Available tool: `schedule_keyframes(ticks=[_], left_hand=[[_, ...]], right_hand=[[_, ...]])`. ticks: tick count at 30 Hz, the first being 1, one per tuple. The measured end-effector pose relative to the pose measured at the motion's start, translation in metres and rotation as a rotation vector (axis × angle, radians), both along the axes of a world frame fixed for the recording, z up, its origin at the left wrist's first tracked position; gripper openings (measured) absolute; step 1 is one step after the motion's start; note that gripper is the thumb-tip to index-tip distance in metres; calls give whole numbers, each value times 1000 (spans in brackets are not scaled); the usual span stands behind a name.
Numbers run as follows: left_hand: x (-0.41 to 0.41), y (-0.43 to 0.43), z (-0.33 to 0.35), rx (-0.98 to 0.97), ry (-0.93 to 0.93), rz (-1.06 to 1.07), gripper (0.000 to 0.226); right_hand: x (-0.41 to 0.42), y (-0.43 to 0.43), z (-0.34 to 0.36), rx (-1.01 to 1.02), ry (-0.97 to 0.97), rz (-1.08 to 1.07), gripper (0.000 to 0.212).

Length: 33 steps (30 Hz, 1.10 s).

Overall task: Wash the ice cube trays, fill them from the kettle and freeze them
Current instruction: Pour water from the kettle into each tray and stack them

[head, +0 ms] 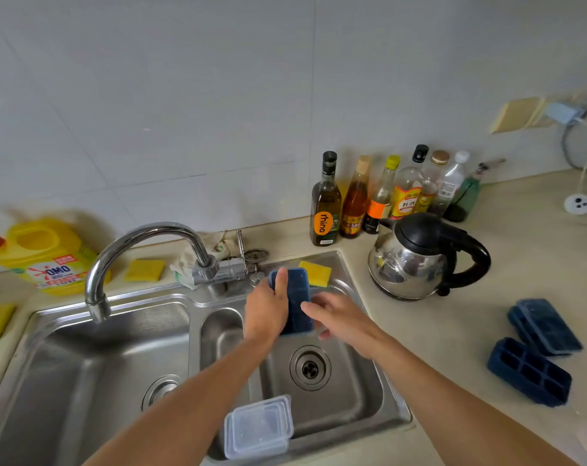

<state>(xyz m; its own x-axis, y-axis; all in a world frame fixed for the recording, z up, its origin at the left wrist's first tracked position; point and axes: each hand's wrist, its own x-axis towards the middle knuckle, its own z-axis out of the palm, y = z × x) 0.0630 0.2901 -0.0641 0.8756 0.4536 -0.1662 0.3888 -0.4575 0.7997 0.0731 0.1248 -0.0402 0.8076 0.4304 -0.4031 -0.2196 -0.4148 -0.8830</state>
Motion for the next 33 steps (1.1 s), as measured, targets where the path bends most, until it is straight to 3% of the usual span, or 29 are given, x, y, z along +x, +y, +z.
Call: schedule_keyframes(ticks=[10, 19, 25, 29, 33], left_hand=[[9, -2, 1, 6, -99, -61, 45], [10, -49, 5, -66, 59, 55, 58], [12, -158, 17, -203, 106, 109, 58], [20, -256, 23, -337, 132, 37, 57], [29, -337, 20, -415, 188, -115, 42]], right_hand=[[-4, -2, -6, 5, -63, 32, 14], [12, -49, -2, -108, -73, 175, 13], [18, -155, 0, -75, -59, 113, 13], [24, -254, 0, -95, -43, 15, 15], [36, -351, -5, -166, -15, -127, 22]])
